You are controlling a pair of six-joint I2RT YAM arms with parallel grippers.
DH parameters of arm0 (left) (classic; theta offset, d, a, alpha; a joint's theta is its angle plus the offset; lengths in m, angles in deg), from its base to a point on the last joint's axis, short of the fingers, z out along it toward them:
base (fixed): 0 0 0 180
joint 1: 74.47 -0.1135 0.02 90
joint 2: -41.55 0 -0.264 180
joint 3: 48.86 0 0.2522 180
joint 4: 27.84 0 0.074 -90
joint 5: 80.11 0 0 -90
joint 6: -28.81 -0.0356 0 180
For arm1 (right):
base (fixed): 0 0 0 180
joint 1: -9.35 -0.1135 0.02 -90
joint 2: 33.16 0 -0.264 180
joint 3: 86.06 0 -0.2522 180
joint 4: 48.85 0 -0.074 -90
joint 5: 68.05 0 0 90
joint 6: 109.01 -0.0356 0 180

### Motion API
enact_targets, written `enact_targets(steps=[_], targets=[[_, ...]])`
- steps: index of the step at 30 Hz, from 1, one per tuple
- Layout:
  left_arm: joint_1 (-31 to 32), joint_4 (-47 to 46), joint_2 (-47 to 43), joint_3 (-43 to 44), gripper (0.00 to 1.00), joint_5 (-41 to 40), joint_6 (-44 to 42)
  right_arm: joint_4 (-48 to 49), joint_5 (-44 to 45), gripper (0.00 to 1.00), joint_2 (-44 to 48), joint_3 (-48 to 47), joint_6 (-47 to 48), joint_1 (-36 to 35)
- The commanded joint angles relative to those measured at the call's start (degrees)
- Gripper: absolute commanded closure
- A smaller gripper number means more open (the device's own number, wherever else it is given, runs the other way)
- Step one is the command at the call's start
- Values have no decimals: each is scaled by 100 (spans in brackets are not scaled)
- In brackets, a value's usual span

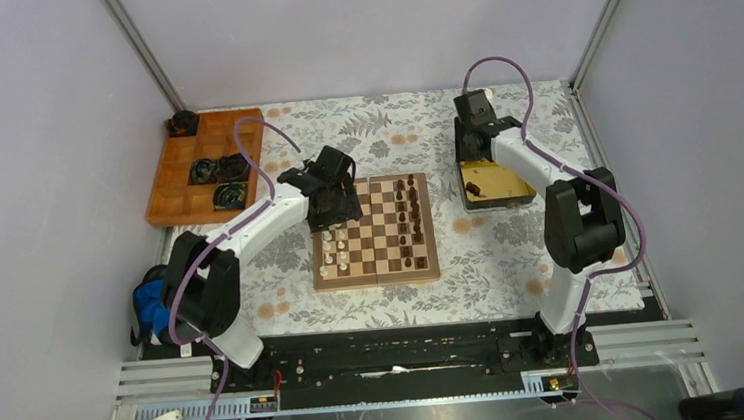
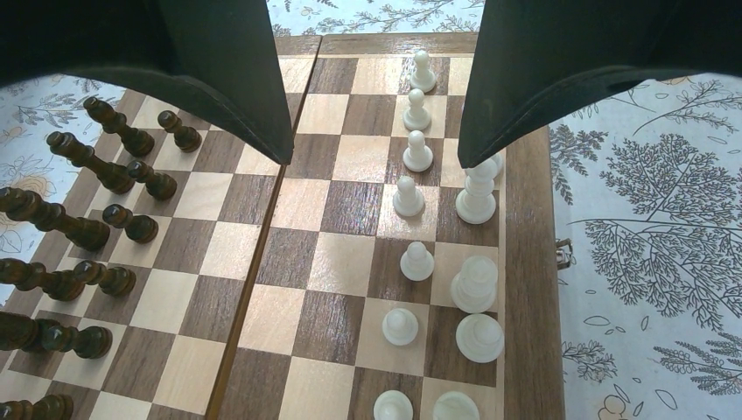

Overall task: Set up the chess pieces on the board
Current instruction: Pick up the chess piece from the storage box.

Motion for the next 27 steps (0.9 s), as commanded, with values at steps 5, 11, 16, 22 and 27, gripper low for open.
enact_targets(steps=[5, 11, 16, 22, 27], targets=[[-38, -147, -139, 144, 24, 69, -110, 41, 187, 54, 340, 828, -280, 23], [-38, -149, -157, 139, 24, 78, -152, 45, -7, 57, 308, 1058, -316, 18], [-43, -114, -140, 193, 23, 79, -191, 141, -105, 57, 169, 1094, -280, 18], [-63, -86, -136, 213, 24, 78, -227, 256, -152, 55, -49, 1125, -137, 18], [-89, -91, -129, 220, 23, 100, -244, 391, -164, 54, -212, 1112, -12, 28]])
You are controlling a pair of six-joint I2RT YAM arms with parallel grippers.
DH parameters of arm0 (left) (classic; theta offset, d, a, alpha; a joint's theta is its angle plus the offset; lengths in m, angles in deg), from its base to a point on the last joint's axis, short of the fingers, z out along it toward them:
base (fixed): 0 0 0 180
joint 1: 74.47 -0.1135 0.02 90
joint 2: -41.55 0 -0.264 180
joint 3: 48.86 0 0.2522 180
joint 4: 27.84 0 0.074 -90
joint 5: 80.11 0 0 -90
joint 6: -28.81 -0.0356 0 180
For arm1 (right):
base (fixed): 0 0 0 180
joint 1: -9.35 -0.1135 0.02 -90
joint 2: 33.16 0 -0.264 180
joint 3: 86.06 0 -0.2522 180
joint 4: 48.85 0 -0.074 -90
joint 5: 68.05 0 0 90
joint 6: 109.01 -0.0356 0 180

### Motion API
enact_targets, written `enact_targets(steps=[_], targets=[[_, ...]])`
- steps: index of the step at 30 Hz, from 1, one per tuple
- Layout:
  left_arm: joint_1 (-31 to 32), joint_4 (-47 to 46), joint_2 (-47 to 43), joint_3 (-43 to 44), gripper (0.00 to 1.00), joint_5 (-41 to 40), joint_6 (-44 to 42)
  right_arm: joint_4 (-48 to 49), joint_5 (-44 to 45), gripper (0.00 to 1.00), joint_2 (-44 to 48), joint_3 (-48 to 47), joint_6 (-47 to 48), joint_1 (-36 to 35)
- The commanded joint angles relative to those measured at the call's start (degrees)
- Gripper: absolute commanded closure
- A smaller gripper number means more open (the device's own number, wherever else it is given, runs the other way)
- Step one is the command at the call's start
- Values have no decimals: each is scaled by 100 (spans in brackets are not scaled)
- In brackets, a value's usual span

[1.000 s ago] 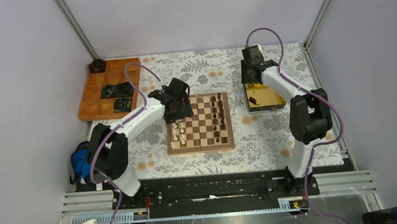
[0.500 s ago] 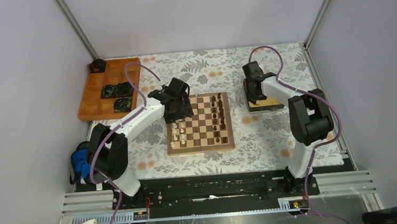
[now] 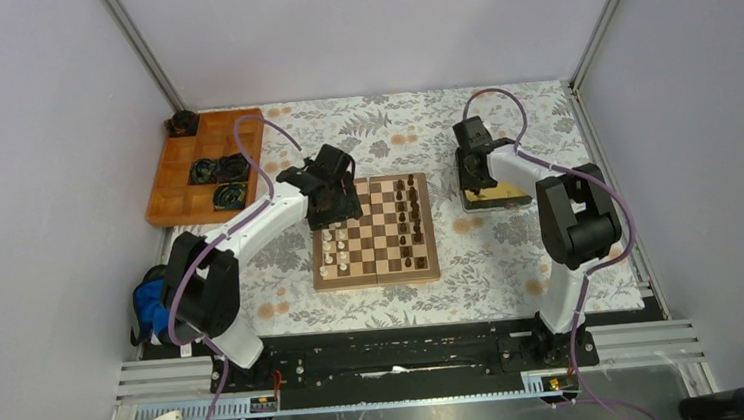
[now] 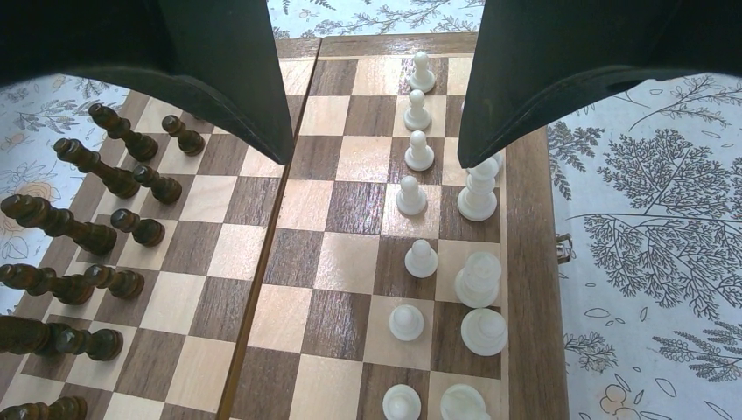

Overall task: Set up the chess pieces on the board
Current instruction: Pick up the chess piece from the storage box.

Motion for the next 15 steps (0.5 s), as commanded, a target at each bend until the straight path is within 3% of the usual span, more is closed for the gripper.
enact_targets(steps=[1, 15], targets=[[-83, -93, -114, 159, 24, 69, -124, 247, -49, 54, -155, -14, 167, 33], [-108, -92, -103, 190, 23, 111, -107, 659, -196, 55, -495, -112, 260, 124]])
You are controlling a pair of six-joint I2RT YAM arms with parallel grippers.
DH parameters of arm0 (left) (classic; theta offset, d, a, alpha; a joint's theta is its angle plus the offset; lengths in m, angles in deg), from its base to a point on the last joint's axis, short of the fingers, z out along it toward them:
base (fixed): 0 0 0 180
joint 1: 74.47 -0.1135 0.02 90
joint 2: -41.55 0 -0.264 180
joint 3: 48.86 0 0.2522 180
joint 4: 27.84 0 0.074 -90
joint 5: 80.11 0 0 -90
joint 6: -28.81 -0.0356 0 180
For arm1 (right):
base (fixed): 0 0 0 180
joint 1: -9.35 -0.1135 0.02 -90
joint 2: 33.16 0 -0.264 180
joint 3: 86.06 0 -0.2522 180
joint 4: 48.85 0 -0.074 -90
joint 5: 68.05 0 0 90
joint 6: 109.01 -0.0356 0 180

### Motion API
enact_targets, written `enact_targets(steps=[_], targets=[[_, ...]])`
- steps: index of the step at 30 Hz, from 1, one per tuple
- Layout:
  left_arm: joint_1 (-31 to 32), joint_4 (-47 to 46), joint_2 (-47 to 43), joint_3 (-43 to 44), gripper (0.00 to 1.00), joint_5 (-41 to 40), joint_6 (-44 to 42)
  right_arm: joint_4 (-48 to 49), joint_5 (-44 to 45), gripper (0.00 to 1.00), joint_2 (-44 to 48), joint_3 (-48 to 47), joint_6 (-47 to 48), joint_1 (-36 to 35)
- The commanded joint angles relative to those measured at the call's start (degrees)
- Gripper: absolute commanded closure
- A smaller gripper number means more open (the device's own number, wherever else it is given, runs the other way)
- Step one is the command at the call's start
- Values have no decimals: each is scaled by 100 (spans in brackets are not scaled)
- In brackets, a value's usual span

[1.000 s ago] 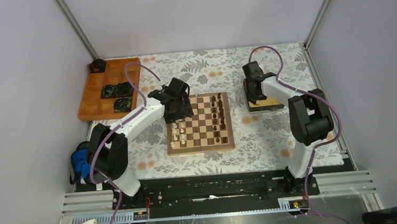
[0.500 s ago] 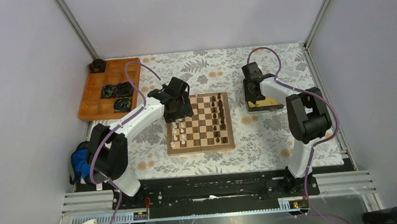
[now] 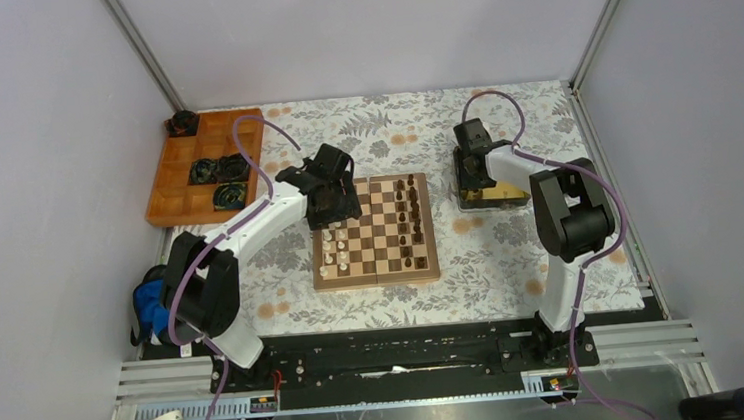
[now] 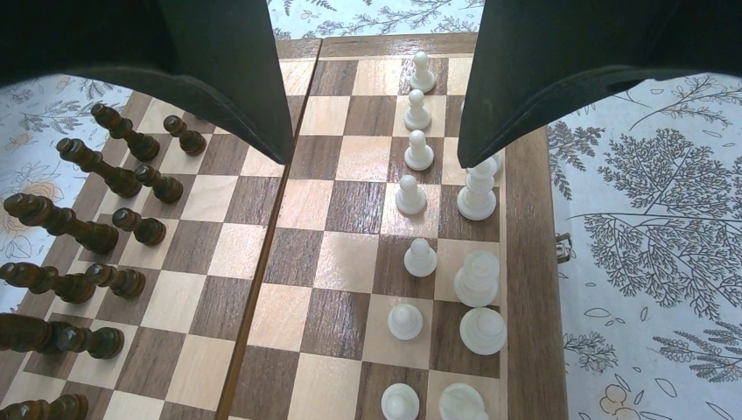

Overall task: Set up the chess pieces on the board
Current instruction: Pick up the chess piece from the storage box.

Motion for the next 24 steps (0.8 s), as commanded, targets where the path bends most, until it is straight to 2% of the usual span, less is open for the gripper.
enact_targets(steps=[1, 6, 10, 19, 21, 24], targets=[[-60, -97, -88, 196, 24, 67, -104, 250, -140, 56, -117, -116, 79, 23], [-60, -74, -73, 242, 23, 68, -105, 313, -164, 65, -161, -132, 122, 26], [-60, -41, -68, 279, 24, 68, -96, 324, -189, 77, -155, -120, 129, 23], [-60, -38, -150, 215, 24, 68, -53, 342, -133, 86, 105, 54, 49, 28], [-60, -33, -190, 196, 24, 59, -43, 335, -105, 91, 190, 79, 28, 23], [-61, -38, -262, 168, 24, 38, -35, 311, -80, 93, 319, 88, 7, 23]])
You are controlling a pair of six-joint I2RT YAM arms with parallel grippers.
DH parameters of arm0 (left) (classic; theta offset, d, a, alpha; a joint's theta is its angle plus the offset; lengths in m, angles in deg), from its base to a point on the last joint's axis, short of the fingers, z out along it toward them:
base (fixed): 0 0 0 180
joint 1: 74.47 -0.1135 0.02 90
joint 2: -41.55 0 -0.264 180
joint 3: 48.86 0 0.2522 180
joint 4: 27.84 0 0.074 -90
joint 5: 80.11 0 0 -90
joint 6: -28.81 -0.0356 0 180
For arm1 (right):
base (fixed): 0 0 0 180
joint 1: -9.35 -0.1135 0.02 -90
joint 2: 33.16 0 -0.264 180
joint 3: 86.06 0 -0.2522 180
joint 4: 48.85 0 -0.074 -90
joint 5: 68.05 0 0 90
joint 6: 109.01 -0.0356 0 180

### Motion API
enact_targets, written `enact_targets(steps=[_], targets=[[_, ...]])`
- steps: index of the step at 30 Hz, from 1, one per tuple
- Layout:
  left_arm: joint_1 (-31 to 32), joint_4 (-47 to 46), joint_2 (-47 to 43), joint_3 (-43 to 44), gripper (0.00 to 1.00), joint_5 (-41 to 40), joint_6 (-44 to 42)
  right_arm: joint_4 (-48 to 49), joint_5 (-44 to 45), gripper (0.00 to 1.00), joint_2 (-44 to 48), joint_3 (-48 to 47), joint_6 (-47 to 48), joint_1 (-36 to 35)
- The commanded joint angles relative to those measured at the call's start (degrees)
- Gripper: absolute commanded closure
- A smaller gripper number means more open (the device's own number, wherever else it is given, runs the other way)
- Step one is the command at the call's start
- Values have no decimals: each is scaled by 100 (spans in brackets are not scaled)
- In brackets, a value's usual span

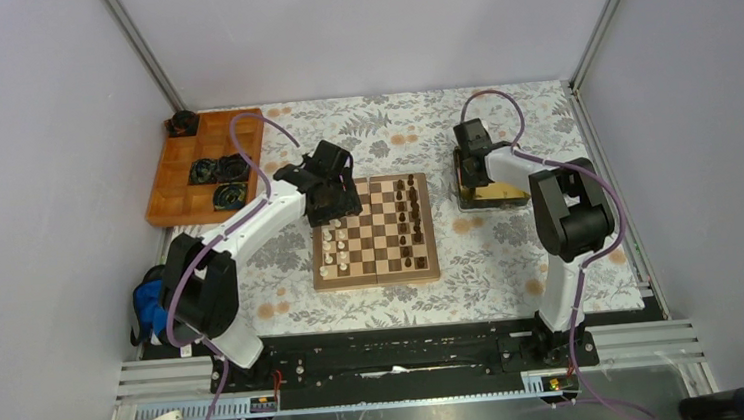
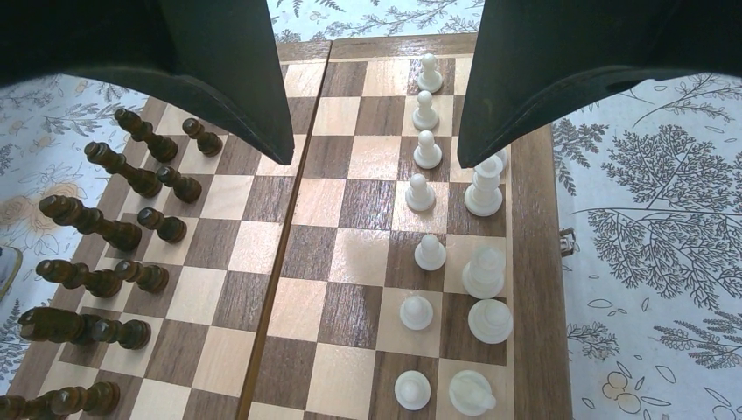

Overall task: Set up the chess pieces on the board
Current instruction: Pick up the chess piece from the storage box.

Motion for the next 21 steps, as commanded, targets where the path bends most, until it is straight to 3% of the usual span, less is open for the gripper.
enact_targets(steps=[1, 16, 21], targets=[[-40, -38, -264, 45, 24, -13, -36, -50, 46, 93, 415, 45, -47, 15], [-37, -17, -764, -111, 24, -100, 51, -772, -206, 97, 1388, -250, -59, -43], [-37, -17, -1041, -159, 24, -127, 69, -1310, -371, 100, 1684, -523, 15, -430]])
